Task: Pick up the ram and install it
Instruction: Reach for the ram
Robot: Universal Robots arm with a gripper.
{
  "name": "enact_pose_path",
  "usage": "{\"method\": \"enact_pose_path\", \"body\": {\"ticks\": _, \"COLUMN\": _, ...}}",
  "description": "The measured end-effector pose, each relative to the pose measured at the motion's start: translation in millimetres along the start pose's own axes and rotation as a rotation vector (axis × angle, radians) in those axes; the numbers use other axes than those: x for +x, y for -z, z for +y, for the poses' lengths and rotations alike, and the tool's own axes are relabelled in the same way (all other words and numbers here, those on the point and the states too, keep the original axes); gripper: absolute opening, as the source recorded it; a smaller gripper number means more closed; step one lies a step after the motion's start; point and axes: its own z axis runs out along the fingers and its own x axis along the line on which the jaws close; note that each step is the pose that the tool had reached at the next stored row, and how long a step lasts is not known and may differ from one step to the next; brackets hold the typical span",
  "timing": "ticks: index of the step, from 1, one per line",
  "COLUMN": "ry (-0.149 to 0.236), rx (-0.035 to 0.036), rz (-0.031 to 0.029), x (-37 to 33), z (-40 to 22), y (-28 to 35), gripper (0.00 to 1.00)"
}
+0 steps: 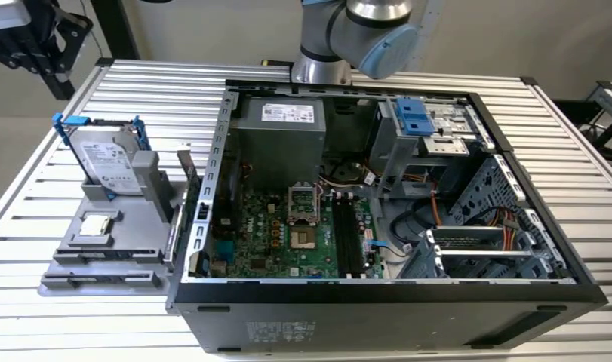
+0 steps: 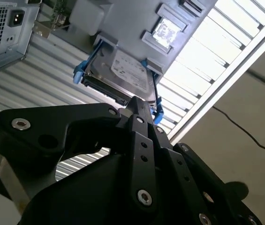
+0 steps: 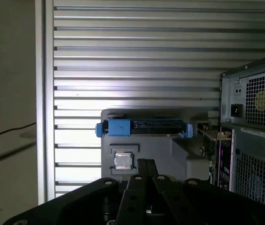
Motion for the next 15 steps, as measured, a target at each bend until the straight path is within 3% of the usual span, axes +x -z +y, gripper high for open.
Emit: {"method": "enact_pose_path", "body": {"ticks": 15, "ry": 0.0, "rx": 0.0, "rz": -0.0001, "x": -0.2, "z": -32.9, "y": 1.6, "gripper": 0.0}}
